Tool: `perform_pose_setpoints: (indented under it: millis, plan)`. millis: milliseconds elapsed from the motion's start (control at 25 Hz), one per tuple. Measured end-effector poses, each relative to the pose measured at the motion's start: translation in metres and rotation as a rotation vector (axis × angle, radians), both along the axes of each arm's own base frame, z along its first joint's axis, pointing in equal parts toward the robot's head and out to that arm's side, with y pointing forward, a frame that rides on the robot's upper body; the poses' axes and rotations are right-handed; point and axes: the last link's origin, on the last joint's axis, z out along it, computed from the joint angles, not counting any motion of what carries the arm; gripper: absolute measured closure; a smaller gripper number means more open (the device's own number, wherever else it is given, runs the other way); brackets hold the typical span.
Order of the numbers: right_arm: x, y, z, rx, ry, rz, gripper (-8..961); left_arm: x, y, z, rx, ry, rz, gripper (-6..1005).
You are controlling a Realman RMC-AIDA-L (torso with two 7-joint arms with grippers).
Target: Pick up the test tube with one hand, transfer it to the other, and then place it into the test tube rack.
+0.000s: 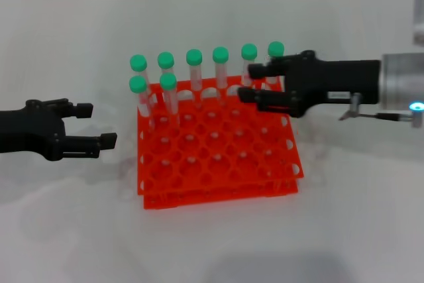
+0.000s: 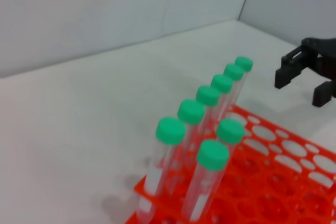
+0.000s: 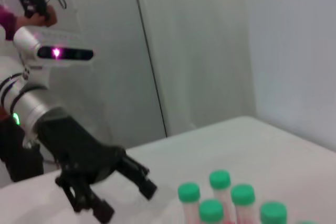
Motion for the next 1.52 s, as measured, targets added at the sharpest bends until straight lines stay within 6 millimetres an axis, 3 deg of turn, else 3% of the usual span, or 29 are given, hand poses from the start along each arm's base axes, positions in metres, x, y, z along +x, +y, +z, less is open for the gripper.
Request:
perform_pose_setpoints:
  millis: [520, 1520]
  plan:
    - [0.024, 0.002, 0.033, -0.005, -0.147, -0.001, 467, 0.022, -0.005, 0.002, 0.026, -0.148, -0.121, 111]
    - [0.027, 0.0, 0.031, -0.003, -0.164, 0.0, 467, 0.023, -0.006, -0.007, 0.001, -0.178, -0.138, 111]
